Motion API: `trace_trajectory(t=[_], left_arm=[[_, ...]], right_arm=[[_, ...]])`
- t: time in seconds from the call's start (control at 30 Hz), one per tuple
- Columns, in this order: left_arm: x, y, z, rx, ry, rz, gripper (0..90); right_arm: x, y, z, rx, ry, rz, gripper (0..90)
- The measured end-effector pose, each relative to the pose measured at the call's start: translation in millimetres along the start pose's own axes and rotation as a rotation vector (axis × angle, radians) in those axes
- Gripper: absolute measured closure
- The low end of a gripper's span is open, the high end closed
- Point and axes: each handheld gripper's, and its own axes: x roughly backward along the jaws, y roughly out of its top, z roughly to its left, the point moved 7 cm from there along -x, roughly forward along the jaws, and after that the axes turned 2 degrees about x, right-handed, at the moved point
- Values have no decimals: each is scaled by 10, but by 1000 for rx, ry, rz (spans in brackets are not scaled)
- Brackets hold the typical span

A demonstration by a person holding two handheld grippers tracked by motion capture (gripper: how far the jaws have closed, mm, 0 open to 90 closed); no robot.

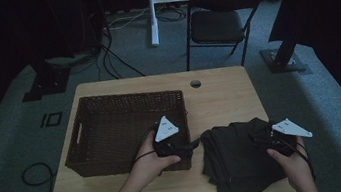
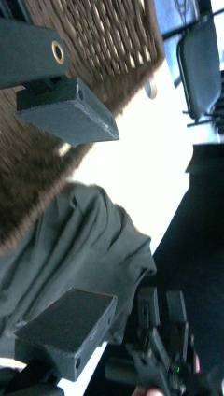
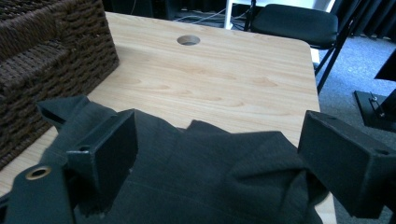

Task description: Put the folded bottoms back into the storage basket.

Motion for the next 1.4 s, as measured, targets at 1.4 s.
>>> trace_trajectory(t=[1.4], left_arm=[[-1185, -766, -767, 60, 33, 124, 189]], right_arm=[[-201, -733, -472, -48, -38, 134, 119]])
